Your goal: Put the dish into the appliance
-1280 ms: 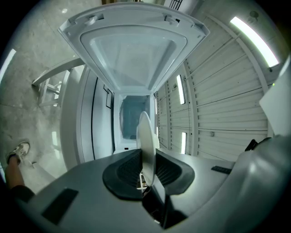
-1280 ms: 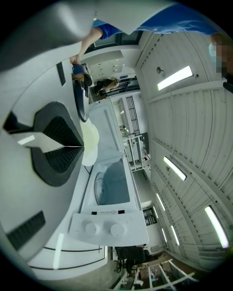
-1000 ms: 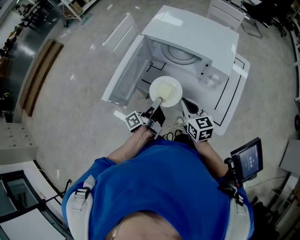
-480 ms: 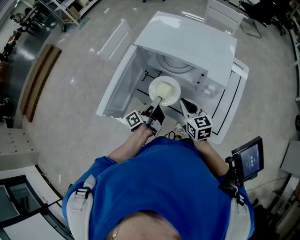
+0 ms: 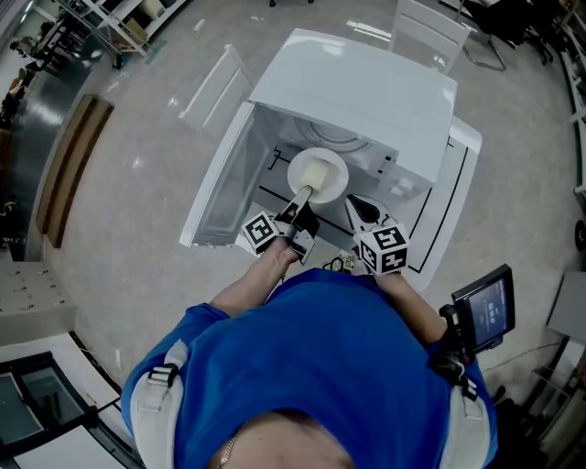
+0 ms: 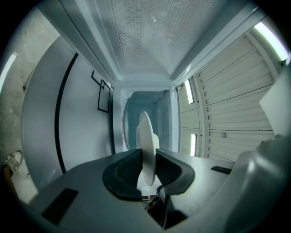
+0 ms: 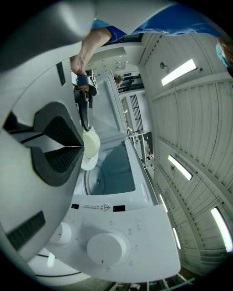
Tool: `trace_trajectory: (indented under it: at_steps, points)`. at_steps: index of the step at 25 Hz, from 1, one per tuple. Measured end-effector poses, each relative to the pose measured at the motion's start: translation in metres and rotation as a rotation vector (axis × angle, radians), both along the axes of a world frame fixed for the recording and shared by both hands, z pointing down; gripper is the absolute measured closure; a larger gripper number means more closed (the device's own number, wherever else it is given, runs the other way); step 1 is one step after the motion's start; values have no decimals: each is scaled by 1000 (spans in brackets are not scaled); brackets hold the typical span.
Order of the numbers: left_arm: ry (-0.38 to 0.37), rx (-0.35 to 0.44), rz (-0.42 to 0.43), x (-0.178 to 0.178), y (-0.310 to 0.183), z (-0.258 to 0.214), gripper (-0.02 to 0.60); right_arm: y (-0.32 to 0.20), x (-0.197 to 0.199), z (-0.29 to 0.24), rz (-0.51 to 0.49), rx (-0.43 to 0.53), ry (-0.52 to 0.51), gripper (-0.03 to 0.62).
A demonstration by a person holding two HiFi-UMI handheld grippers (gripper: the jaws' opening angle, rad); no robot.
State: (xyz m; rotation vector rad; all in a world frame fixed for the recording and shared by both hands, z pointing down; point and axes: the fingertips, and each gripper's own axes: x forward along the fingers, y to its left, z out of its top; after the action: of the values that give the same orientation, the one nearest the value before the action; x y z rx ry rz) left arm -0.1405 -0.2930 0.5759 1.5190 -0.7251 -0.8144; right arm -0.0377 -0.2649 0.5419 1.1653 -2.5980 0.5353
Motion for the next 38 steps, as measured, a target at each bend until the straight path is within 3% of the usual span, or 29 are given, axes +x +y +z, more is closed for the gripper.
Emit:
trace_trajectory:
  at_steps: [7, 11, 18, 38]
  points:
    - [-6, -29, -24, 20, -55, 24, 508, -41, 22, 18, -20, -18, 19, 592]
    - [-26, -86, -22, 13, -58, 42, 508, -40, 18, 16, -25, -23, 25, 592]
    - [-29, -117, -32, 12, -62, 47, 508, -35, 14, 17, -33, -34, 28, 592]
    - [-49, -89, -38, 19, -88, 45, 508, -37, 13, 17, -22, -55, 36, 592]
